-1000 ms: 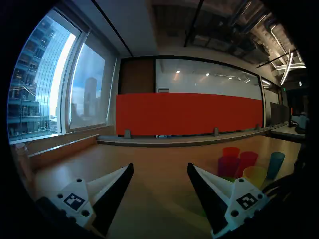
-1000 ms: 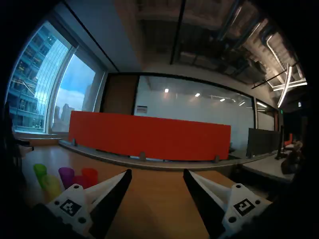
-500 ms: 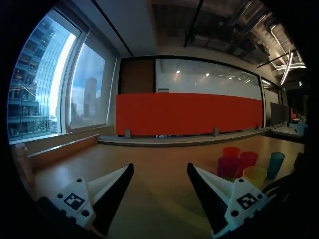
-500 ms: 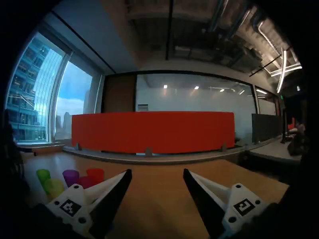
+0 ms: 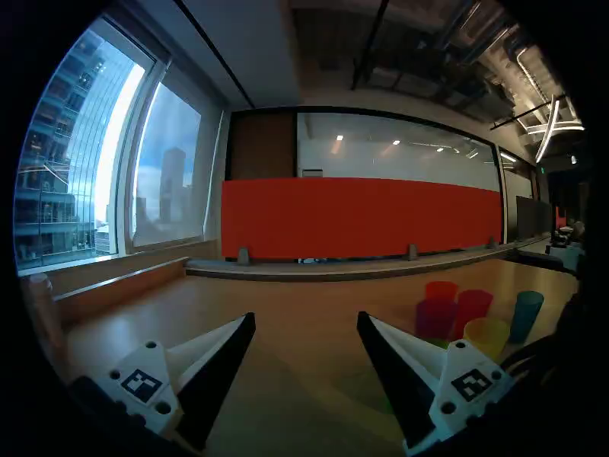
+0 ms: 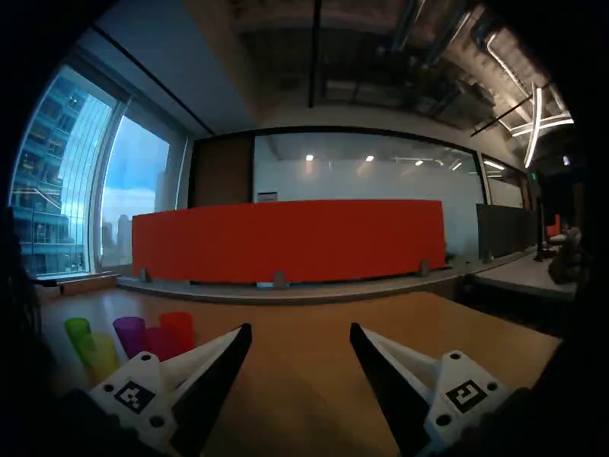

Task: Pour water

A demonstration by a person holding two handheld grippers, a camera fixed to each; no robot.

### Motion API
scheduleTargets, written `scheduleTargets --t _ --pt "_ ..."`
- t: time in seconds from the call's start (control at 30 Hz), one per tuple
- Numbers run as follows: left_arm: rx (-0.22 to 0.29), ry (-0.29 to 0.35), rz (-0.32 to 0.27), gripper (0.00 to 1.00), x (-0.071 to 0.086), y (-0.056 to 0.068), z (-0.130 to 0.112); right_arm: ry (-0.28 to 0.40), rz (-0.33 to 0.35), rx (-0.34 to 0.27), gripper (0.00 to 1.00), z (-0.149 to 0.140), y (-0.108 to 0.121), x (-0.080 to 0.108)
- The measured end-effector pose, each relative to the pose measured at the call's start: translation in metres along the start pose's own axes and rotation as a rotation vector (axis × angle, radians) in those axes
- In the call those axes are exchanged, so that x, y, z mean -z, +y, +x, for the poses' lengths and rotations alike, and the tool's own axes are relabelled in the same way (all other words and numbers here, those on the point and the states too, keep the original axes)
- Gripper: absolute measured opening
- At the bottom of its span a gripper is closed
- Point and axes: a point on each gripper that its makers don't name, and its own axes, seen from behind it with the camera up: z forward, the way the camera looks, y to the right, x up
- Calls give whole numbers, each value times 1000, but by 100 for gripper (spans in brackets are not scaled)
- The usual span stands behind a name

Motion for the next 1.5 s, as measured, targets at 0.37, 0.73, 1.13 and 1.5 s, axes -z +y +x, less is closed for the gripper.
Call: scheduleTargets --t 0.37,0.73,1.13,1.5 --pt "0 0 0 100 0 0 0 -22 -12 10 100 -9 4 -1" --pt "0 0 0 100 0 -1 0 -43 -25 36 100 -16 5 -3" --pt "0 0 0 100 1 -1 0 -43 -24 36 100 -15 5 -5" --pt "0 0 0 100 1 -1 0 -44 -24 35 100 -16 4 -5"
